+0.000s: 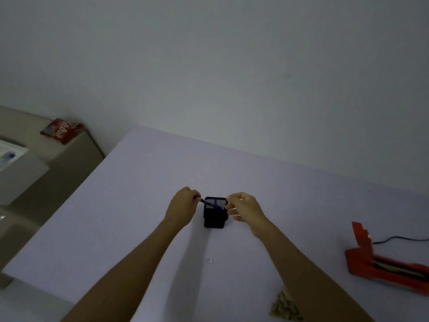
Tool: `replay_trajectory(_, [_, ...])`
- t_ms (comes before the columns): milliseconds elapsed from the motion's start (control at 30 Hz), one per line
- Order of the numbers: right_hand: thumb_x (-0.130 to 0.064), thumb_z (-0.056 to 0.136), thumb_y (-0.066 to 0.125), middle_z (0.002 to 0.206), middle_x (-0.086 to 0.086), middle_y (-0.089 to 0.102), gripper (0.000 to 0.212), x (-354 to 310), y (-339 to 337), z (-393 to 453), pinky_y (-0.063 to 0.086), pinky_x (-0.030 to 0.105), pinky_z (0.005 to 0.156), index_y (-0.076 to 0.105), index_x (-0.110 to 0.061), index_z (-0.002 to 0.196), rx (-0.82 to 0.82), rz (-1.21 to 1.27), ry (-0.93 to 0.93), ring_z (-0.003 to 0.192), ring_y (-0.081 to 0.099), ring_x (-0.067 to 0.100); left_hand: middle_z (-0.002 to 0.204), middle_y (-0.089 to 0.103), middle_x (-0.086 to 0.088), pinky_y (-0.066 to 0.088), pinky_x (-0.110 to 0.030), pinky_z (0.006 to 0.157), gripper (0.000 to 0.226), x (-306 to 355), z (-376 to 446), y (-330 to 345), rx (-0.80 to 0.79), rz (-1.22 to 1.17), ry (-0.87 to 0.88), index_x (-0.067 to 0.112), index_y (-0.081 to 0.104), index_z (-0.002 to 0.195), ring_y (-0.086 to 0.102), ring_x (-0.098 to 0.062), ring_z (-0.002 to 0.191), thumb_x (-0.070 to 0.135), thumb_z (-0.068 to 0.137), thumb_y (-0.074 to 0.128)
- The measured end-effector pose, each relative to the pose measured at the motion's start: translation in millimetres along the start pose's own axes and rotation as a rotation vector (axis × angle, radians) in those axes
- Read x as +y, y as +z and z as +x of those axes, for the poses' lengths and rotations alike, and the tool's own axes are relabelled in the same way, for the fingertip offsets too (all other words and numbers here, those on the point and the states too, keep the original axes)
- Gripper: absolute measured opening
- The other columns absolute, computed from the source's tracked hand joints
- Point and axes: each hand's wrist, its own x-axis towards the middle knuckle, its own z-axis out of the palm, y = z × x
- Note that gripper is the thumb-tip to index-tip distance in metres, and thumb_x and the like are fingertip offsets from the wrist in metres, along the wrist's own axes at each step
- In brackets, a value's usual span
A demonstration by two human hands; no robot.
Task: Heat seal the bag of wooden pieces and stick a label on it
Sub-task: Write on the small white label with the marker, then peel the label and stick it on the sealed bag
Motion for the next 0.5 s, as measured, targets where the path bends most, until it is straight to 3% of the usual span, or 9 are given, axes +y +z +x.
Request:
replay_trajectory(300, [-0.019,0.090,0.062,0.093,0.009,0.072,0.014,43.2,14.2,36.3,0.052,0.027,0.068,0.065,-0.012,0.102,-0.044,-0.141,0.031,0.074,0.064,0.016,0.098,0.060,-0.017,0.045,-0.033,0.074,0.022,-5.0,12.4,56.6,-0.076,0.020,0.010,0.004,0.068,0.106,0.059,-0.029,0.088,0.015,0.096,0.052])
replay_trajectory(500, [-0.018,0.088,0.064,0.095,0.008,0.071,0.019,47.7,19.3,38.9,0.050,0.022,0.063,0.064,-0.013,0.106,-0.050,-0.140,0.039,0.070,0.062,0.013,0.116,0.058,-0.012,0.048,-0.036,0.084,0.038,-8.1,5.8,55.9,0.053,-0.013,0.017,0.010,0.057,0.126,0.052,-0.027,0.108,0.029,0.093,0.059])
